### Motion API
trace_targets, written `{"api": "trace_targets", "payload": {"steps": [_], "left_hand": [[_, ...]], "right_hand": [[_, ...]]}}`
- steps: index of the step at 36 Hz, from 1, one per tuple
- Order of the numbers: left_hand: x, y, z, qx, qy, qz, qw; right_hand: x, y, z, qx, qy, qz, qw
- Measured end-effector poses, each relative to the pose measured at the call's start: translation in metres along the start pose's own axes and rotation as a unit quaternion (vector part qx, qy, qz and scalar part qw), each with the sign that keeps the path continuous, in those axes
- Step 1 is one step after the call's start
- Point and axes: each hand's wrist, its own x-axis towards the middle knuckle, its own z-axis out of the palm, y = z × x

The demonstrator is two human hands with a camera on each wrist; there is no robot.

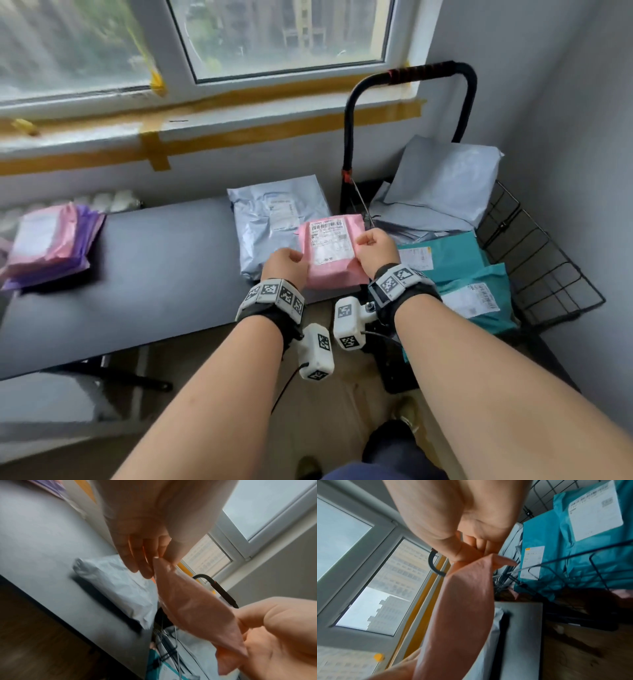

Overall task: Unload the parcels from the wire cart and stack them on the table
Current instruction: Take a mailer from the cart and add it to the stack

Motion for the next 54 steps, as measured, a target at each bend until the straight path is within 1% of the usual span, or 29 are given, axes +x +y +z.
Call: {"api": "trace_targets", "payload": {"steps": [4,6,10,12,17,22,27,32,39,42,45,50,54], "left_hand": [[-0.002,-0.038,-0.046,-0.004,0.071,-0.033,0.997],[-0.002,-0.056,-0.066,-0.018,0.104,-0.047,0.993],[0.002,-0.083,-0.095,-0.061,0.155,-0.078,0.983],[0.005,-0.094,-0.106,-0.084,0.178,-0.094,0.976],[0.019,-0.114,-0.129,-0.106,0.211,-0.125,0.964],[0.039,-0.131,-0.16,-0.065,0.236,-0.157,0.957],[0.067,-0.146,-0.194,-0.026,0.272,-0.183,0.944],[0.084,-0.167,-0.224,-0.029,0.295,-0.208,0.932],[0.104,-0.211,-0.279,-0.024,0.339,-0.234,0.911],[0.123,-0.235,-0.309,-0.023,0.341,-0.235,0.91],[0.144,-0.258,-0.339,-0.019,0.329,-0.238,0.914],[0.18,-0.289,-0.386,-0.005,0.317,-0.22,0.923],[0.204,-0.306,-0.416,-0.01,0.304,-0.221,0.927]], "right_hand": [[-0.02,-0.021,0.042,0.01,-0.043,0.036,0.998],[-0.031,-0.033,0.06,0.003,-0.072,0.042,0.997],[-0.047,-0.057,0.092,-0.058,-0.171,0.006,0.983],[-0.049,-0.066,0.107,-0.096,-0.2,-0.005,0.975],[-0.044,-0.086,0.152,-0.14,-0.234,-0.029,0.962],[-0.028,-0.108,0.198,-0.14,-0.278,-0.035,0.95],[-0.01,-0.141,0.241,-0.155,-0.32,-0.076,0.932],[-0.002,-0.171,0.291,-0.17,-0.35,-0.103,0.916],[-0.02,-0.205,0.37,-0.188,-0.374,-0.124,0.9],[-0.025,-0.222,0.406,-0.184,-0.381,-0.125,0.897],[-0.028,-0.242,0.441,-0.186,-0.386,-0.12,0.896],[-0.034,-0.268,0.5,-0.178,-0.361,-0.103,0.91],[-0.04,-0.284,0.537,-0.168,-0.359,-0.102,0.912]]}}
